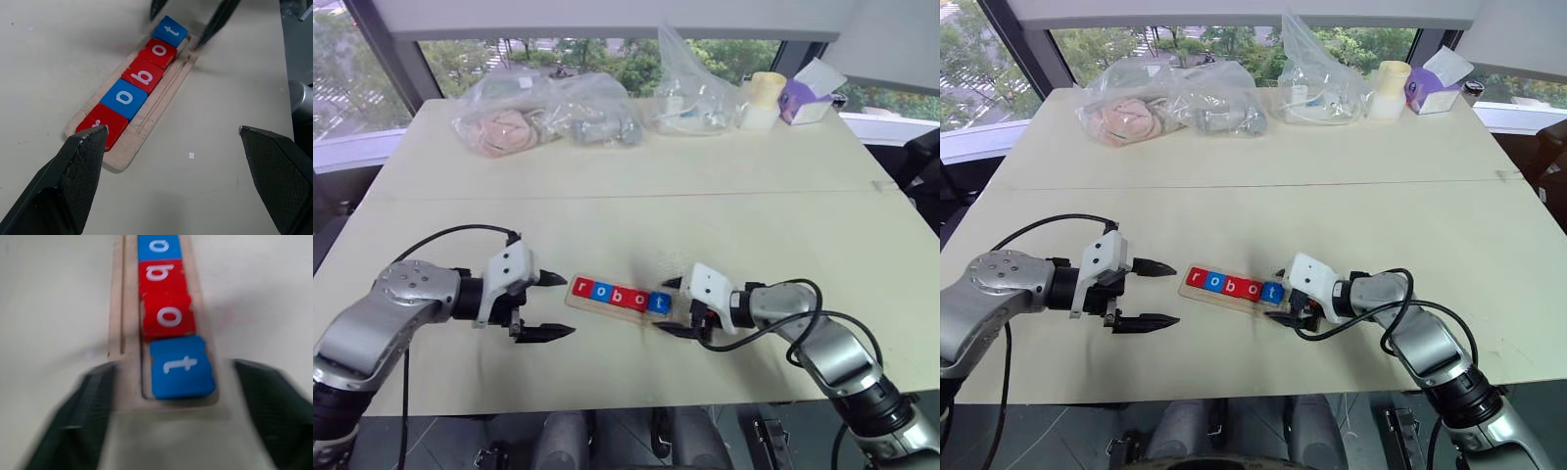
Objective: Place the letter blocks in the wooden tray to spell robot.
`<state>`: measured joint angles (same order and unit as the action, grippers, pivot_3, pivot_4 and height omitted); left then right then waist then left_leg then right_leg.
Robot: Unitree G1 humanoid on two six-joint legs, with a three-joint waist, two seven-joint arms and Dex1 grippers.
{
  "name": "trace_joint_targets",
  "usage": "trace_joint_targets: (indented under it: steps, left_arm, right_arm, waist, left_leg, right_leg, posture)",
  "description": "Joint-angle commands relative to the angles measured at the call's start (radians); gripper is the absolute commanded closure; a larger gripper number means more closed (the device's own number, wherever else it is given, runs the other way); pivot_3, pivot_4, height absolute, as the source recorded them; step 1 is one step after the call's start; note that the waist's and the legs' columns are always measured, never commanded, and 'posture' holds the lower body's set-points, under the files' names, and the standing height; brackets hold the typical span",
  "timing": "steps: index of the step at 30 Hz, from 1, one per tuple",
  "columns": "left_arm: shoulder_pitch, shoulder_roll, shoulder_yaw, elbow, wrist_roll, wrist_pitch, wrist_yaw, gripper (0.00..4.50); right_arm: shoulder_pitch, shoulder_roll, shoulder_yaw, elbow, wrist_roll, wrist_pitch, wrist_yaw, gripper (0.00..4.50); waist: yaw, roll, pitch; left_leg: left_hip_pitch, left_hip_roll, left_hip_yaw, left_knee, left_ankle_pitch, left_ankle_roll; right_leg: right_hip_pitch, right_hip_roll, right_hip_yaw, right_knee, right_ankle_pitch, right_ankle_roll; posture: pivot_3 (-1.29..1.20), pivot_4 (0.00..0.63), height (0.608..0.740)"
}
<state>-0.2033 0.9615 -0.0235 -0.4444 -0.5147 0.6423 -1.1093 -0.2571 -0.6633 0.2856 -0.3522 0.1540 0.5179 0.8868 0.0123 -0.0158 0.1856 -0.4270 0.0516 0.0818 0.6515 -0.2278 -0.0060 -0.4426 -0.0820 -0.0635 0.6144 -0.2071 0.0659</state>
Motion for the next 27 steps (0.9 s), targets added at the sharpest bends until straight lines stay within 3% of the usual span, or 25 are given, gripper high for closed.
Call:
trace_joint_targets:
  steps: [1,5,13,27]
  left_arm:
    - [-0.014,-0.003,0.008,0.0,0.006,-0.02,0.001,0.0]
    - [-0.024,-0.013,0.001,0.012,0.014,-0.025,0.002,0.0]
    - [-0.046,-0.028,0.003,-0.005,-0.006,0.0,-0.001,0.0]
    - [-0.037,-0.04,0.013,0.015,0.003,0.001,0.025,0.0]
  right_arm:
    - [-0.043,0.026,-0.073,-0.011,0.038,-0.013,-0.022,0.4]
    - [-0.089,0.079,-0.163,0.039,0.079,-0.018,-0.073,0.4]
    - [-0.06,0.073,-0.092,0.156,-0.055,-0.134,-0.12,0.4]
    - [0.0,0.101,-0.097,0.101,-0.053,-0.148,-0.137,0.4]
  waist:
    - [0.0,0.0,0.0]
    - [0.0,0.0,0.0]
    - [-0.001,0.0,0.0]
    - [0.0,0.0,0.0]
  left_leg:
    - [0.0,0.0,0.0,0.0,0.0,0.0]
    - [0.0,0.0,0.0,0.0,0.0,0.0]
    - [0.0,0.0,0.001,0.0,0.0,0.0]
    - [0.0,0.0,0.0,0.0,0.0,0.0]
  right_leg:
    - [0.0,0.0,0.0,0.0,0.0,0.0]
    - [0.0,0.0,0.0,0.0,0.0,0.0]
    - [0.0,0.0,0.0,0.0,0.001,-0.002]
    - [0.0,0.0,0.0,0.001,0.0,0.0]
  posture:
    - [0.0,0.15,0.739]
    - [0.0,0.15,0.739]
    - [0.0,0.15,0.739]
    - [0.0,0.15,0.739]
